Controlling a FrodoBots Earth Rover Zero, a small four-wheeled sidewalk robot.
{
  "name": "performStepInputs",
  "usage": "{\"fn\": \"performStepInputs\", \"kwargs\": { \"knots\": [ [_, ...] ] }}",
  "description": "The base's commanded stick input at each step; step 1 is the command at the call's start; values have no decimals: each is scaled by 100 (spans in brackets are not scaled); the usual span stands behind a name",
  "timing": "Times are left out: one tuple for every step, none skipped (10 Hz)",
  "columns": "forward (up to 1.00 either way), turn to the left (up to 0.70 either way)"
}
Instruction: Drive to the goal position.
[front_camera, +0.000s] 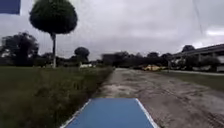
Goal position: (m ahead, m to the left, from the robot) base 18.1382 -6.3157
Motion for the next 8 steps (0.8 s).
{"fn": "performStepInputs", "kwargs": {
  "knots": [
    [50, 0],
    [50, 0],
    [50, 0],
    [50, 0],
    [50, 0],
    [50, 0],
    [50, 0],
    [50, 0]
  ]
}}
